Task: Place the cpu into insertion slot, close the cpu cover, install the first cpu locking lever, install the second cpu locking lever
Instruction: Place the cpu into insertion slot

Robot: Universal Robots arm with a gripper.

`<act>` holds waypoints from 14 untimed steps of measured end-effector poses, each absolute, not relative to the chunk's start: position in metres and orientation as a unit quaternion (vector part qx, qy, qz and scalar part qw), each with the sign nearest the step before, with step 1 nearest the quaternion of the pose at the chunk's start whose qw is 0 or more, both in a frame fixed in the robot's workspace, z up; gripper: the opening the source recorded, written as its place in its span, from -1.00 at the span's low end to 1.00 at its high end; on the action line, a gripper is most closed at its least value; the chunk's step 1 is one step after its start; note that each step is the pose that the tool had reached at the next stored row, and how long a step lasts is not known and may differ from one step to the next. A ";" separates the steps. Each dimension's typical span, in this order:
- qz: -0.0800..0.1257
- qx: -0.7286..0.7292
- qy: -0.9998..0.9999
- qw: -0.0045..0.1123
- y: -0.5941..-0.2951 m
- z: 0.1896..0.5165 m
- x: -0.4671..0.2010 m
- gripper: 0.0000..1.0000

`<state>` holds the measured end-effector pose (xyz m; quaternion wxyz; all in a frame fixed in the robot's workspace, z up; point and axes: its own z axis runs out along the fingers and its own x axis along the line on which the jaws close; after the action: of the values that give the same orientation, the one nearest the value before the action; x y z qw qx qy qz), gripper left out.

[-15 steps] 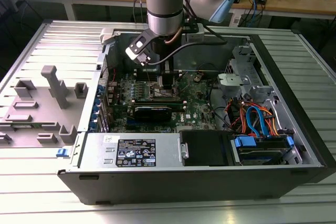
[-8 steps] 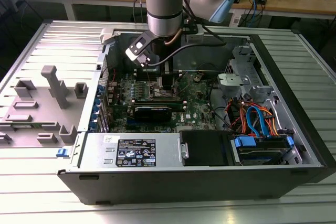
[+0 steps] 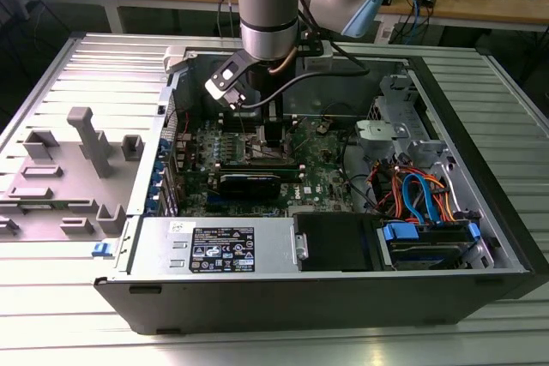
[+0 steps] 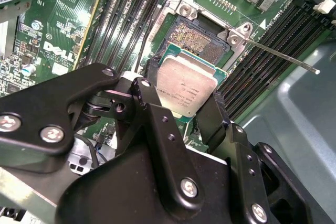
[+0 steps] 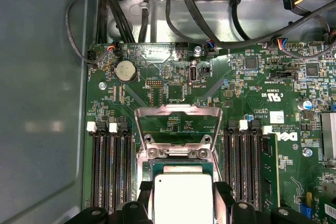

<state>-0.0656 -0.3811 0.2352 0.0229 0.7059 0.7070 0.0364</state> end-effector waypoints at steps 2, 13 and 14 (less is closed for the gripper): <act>0.036 0.706 0.707 0.023 -0.381 0.235 -0.066 0.08; 0.036 0.705 0.708 0.023 -0.376 0.226 -0.066 0.08; 0.036 0.704 0.708 0.023 -0.376 0.224 -0.066 0.08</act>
<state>-0.0657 -0.3762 0.2242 0.0227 0.7044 0.7085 0.0363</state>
